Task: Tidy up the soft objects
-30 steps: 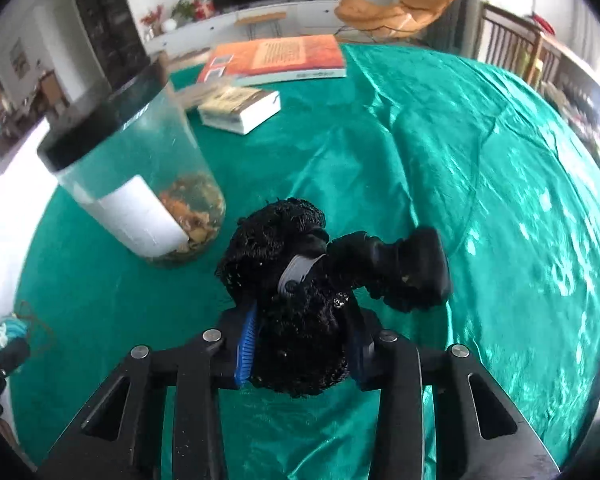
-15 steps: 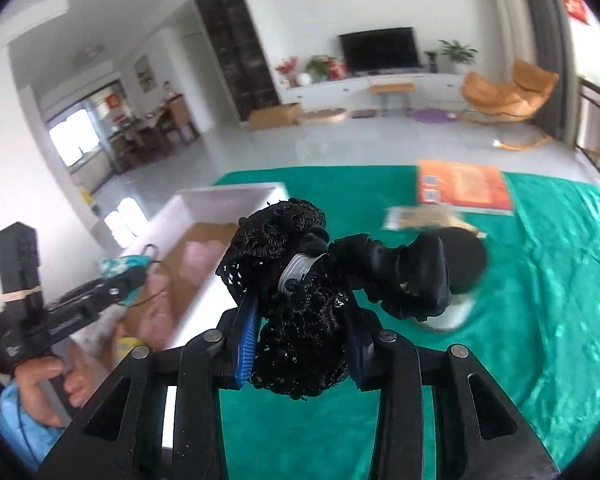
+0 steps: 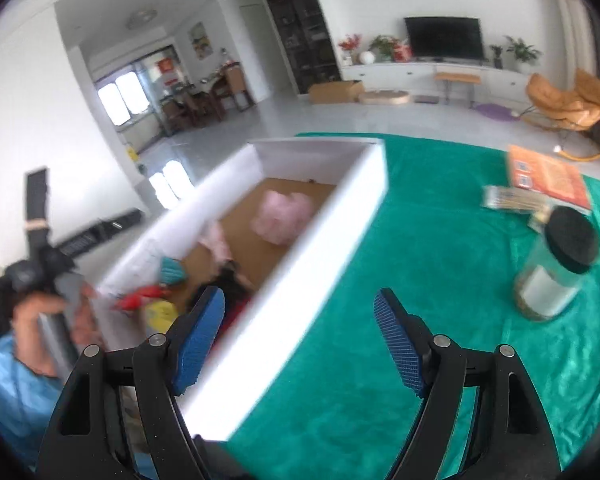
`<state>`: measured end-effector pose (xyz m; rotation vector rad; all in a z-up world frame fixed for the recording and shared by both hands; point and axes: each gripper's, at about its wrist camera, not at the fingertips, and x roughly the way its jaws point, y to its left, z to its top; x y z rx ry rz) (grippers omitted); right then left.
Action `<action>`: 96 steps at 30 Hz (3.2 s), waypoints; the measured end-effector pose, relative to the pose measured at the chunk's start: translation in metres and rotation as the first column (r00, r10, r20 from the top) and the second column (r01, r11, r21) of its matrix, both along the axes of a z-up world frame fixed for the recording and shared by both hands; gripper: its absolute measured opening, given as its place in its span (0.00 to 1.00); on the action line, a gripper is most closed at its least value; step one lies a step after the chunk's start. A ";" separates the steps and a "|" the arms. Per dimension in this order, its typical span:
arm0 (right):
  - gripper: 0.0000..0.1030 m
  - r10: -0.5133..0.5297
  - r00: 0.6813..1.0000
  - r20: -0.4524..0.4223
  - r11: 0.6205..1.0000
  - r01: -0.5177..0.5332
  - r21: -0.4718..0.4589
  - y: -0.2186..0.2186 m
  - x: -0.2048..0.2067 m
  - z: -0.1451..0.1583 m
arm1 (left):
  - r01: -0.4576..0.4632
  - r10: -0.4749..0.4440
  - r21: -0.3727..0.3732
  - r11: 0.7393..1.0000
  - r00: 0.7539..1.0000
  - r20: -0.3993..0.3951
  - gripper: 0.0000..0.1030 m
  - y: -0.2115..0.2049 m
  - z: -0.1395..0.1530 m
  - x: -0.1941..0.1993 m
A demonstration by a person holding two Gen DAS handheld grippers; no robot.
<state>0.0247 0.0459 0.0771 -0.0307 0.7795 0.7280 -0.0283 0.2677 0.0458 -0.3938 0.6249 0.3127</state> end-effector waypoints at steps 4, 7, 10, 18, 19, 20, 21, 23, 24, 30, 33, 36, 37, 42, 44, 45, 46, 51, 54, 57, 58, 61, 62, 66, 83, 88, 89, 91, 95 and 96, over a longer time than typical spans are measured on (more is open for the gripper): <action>0.78 -0.223 0.975 -0.014 0.959 0.217 -0.180 -0.074 0.012 -0.074 | 0.173 -0.173 0.011 0.985 0.985 -0.018 1.00 -0.061 0.004 0.042; 0.78 -0.355 0.931 -0.081 0.924 0.337 -0.178 -0.134 0.008 -0.110 | 0.328 -0.328 0.026 0.944 0.945 -0.014 1.00 -0.113 0.016 0.083; 0.78 -0.460 0.879 -0.127 0.887 0.446 -0.124 -0.180 -0.002 -0.128 | 0.515 -0.515 0.046 0.856 0.857 0.000 1.00 -0.170 0.028 0.138; 0.78 -0.480 0.868 -0.124 0.877 0.473 -0.084 -0.201 0.005 -0.130 | 0.654 -0.628 0.171 0.736 0.756 -0.185 1.00 -0.262 0.013 0.307; 0.79 -0.484 0.867 -0.123 0.875 0.477 -0.083 -0.201 0.005 -0.131 | 0.648 -0.618 0.160 0.745 0.760 -0.203 1.00 -0.263 0.008 0.325; 0.79 -0.486 0.866 -0.122 0.874 0.479 -0.081 -0.202 0.007 -0.133 | 0.636 -0.602 0.142 0.759 0.768 -0.220 1.00 -0.266 0.002 0.345; 0.81 -0.486 0.866 -0.118 0.874 0.480 -0.077 -0.203 0.009 -0.135 | 0.626 -0.591 0.121 0.770 0.772 -0.233 1.00 -0.267 -0.005 0.362; 0.82 -0.490 0.866 -0.096 0.871 0.484 -0.083 -0.201 0.008 -0.137 | 0.604 -0.568 0.098 0.791 0.784 -0.251 1.00 -0.269 -0.019 0.389; 0.84 -0.491 0.868 -0.078 0.870 0.483 -0.098 -0.198 0.007 -0.138 | 0.595 -0.554 0.106 0.797 0.789 -0.267 1.00 -0.273 -0.026 0.401; 0.88 -0.460 0.888 0.013 0.857 0.447 -0.256 -0.171 0.009 -0.146 | 0.626 -0.544 0.175 0.760 0.760 -0.355 1.00 -0.302 -0.064 0.443; 0.88 -0.459 0.888 0.007 0.858 0.446 -0.255 -0.173 0.011 -0.147 | 0.652 -0.571 0.165 0.740 0.739 -0.358 1.00 -0.315 -0.074 0.454; 0.89 -0.459 0.888 0.008 0.857 0.445 -0.259 -0.174 0.011 -0.147 | 0.675 -0.591 0.157 0.721 0.717 -0.371 1.00 -0.323 -0.088 0.463; 0.89 -0.459 0.888 0.007 0.857 0.445 -0.260 -0.175 0.012 -0.148 | 0.680 -0.592 0.151 0.717 0.709 -0.382 1.00 -0.325 -0.095 0.465; 0.89 -0.460 0.888 0.007 0.856 0.445 -0.262 -0.175 0.013 -0.147 | 0.645 -0.598 0.019 0.764 0.720 -0.352 0.94 -0.299 -0.118 0.467; 0.89 -0.460 0.888 0.006 0.856 0.445 -0.262 -0.175 0.013 -0.147 | 0.640 -0.607 -0.020 0.768 0.718 -0.341 0.77 -0.287 -0.117 0.460; 0.89 -0.460 0.888 0.006 0.856 0.445 -0.262 -0.175 0.013 -0.147 | 0.644 -0.604 -0.006 0.765 0.714 -0.354 0.68 -0.282 -0.115 0.454; 0.89 -0.460 0.888 0.006 0.856 0.445 -0.262 -0.175 0.013 -0.147 | 0.657 -0.612 -0.004 0.754 0.700 -0.368 0.62 -0.277 -0.114 0.448; 0.89 -0.461 0.887 0.007 0.855 0.447 -0.262 -0.176 0.013 -0.147 | 0.719 -0.591 0.039 0.694 0.600 -0.539 0.54 -0.257 -0.122 0.397; 0.89 -0.462 0.887 0.007 0.855 0.447 -0.262 -0.175 0.012 -0.147 | 0.778 -0.622 0.014 0.628 0.513 -0.591 0.54 -0.247 -0.124 0.348; 0.89 -0.464 0.886 0.010 0.854 0.450 -0.261 -0.175 0.012 -0.147 | 0.748 -0.636 -0.007 0.664 0.559 -0.532 0.64 -0.225 -0.099 0.331; 0.89 -0.465 0.885 0.010 0.854 0.451 -0.261 -0.176 0.012 -0.147 | 0.728 -0.627 0.012 0.685 0.598 -0.500 0.79 -0.219 -0.088 0.332; 0.89 -0.467 0.884 0.012 0.852 0.453 -0.261 -0.175 0.012 -0.147 | 0.657 -0.581 0.108 0.746 0.721 -0.379 0.93 -0.213 -0.058 0.348; 0.89 -0.466 0.885 0.012 0.852 0.453 -0.261 -0.175 0.012 -0.147 | 0.644 -0.582 0.098 0.758 0.737 -0.343 0.93 -0.216 -0.053 0.358; 0.89 -0.465 0.885 0.013 0.853 0.452 -0.260 -0.175 0.012 -0.147 | 0.648 -0.608 0.049 0.760 0.736 -0.299 0.93 -0.251 -0.055 0.408; 0.90 -0.464 0.886 0.010 0.854 0.450 -0.262 -0.175 0.012 -0.147 | 0.645 -0.565 0.028 0.764 0.689 -0.454 0.63 -0.289 -0.132 0.441; 0.90 -0.465 0.885 0.010 0.853 0.451 -0.262 -0.175 0.013 -0.147 | 0.592 -0.539 -0.073 0.803 0.667 -0.514 0.79 -0.265 -0.135 0.346; 0.90 -0.465 0.885 0.010 0.853 0.451 -0.261 -0.175 0.013 -0.147 | 0.616 -0.582 -0.138 0.776 0.612 -0.536 0.84 -0.267 -0.136 0.327; 0.90 -0.466 0.885 0.011 0.853 0.453 -0.261 -0.175 0.012 -0.147 | 0.650 -0.631 -0.197 0.734 0.546 -0.550 0.85 -0.271 -0.129 0.300; 0.89 -0.467 0.884 0.013 0.852 0.454 -0.259 -0.175 0.012 -0.147 | 0.602 -0.595 -0.138 0.787 0.678 -0.431 0.86 -0.251 -0.084 0.258; 0.89 -0.467 0.884 0.013 0.852 0.454 -0.260 -0.175 0.012 -0.147 | 0.593 -0.587 -0.127 0.795 0.701 -0.406 0.86 -0.248 -0.075 0.247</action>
